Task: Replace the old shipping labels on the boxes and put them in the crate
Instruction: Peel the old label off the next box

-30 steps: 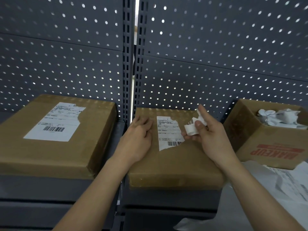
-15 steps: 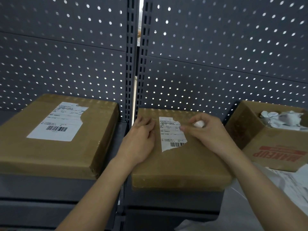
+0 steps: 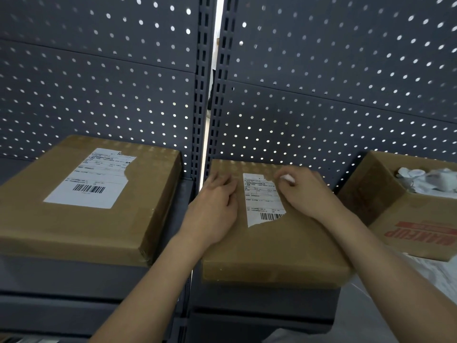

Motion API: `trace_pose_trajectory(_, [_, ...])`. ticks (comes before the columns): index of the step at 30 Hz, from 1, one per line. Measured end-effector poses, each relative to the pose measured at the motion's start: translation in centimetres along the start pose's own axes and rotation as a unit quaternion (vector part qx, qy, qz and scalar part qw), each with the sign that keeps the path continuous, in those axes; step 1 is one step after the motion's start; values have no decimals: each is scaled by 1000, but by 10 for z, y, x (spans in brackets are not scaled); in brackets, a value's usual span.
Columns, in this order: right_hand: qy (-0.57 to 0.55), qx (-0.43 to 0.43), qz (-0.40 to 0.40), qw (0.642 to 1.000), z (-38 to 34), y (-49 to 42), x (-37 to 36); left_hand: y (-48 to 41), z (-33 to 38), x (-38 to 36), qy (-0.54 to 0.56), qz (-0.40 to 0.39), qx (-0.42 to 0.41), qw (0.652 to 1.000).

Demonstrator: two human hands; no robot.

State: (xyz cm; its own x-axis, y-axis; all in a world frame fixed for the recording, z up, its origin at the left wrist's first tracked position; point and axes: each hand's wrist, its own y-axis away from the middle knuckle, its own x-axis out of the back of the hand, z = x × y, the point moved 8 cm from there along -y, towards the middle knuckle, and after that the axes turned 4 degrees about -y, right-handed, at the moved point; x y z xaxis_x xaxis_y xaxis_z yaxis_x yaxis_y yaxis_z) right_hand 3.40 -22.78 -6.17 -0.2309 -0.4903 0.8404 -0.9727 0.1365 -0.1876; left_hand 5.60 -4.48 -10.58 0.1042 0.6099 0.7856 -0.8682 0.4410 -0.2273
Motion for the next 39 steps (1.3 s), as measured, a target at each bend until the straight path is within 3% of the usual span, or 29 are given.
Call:
trace_pose_trajectory(3, [11,-33,-8,999,7,-6,-2,-1,-1,-1,-5,5,-5,1000])
trace_pose_trajectory(9, [87,-6,3,996,6,-13,-8,0,-2,-1,-9,11,3,1000])
trace_pose_trajectory(17, [256,80,14,963,-12,-7,-18,1,0,0,-32,12,18,999])
trace_pose_trajectory(23, [242,114,4,964,-11,-12,-25,1,1,2,-38,11,23,999])
trace_pose_trajectory(27, [151,69,44,985,-1,-8,-11,2,2,3,-39,15,22,999])
trace_pose_trajectory(30, [161,85,37,983,-3,-10,-13,2,1,2,-41,13,24,999])
trace_pose_trajectory(35, [243,111,24,964,-8,-14,-21,1,0,2,-41,13,25,999])
trace_pose_trajectory(39, [366,117,8,923,-11,-14,-33,1,0,2,-45,15,26,999])
